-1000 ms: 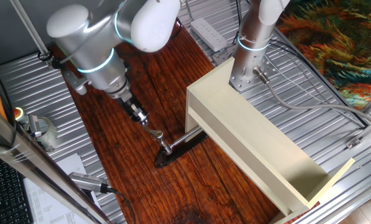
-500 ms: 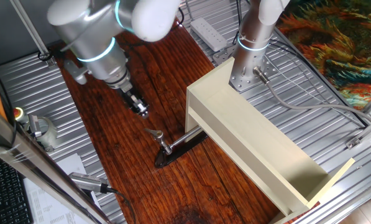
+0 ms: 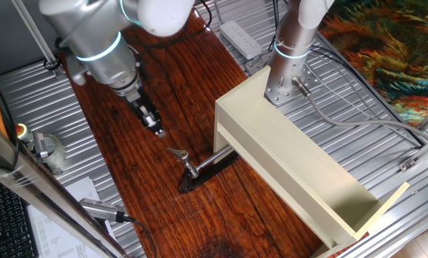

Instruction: Turn on the water tap

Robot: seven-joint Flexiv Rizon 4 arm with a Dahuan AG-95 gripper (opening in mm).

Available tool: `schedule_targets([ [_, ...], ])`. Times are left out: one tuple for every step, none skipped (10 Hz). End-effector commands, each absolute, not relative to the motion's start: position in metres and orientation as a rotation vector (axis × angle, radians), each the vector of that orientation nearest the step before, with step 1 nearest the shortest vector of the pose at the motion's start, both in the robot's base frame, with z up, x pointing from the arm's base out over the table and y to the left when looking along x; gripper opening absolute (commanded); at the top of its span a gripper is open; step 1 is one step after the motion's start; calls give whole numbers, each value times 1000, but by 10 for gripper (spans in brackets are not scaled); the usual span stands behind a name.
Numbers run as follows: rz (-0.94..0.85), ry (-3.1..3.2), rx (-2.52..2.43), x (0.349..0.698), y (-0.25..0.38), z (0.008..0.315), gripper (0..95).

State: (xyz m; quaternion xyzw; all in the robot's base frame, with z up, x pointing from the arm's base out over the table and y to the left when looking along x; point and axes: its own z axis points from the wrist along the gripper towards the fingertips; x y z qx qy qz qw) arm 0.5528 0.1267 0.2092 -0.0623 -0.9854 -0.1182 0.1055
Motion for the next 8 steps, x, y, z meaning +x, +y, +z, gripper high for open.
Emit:
schedule_targets([
  [-398,-2894,-338,562,133,216,190],
  [-396,-2894,-338,565,136,216,190],
  [-398,-2893,-338,567,138,215,190],
  [-396,-2896,-339,566,141,215,190],
  [-395,-2899,-340,567,140,213,190],
  [-399,-2897,-339,569,140,210,190],
  [-401,-2893,-337,572,139,203,190],
  [-408,-2891,-335,572,139,201,190],
])
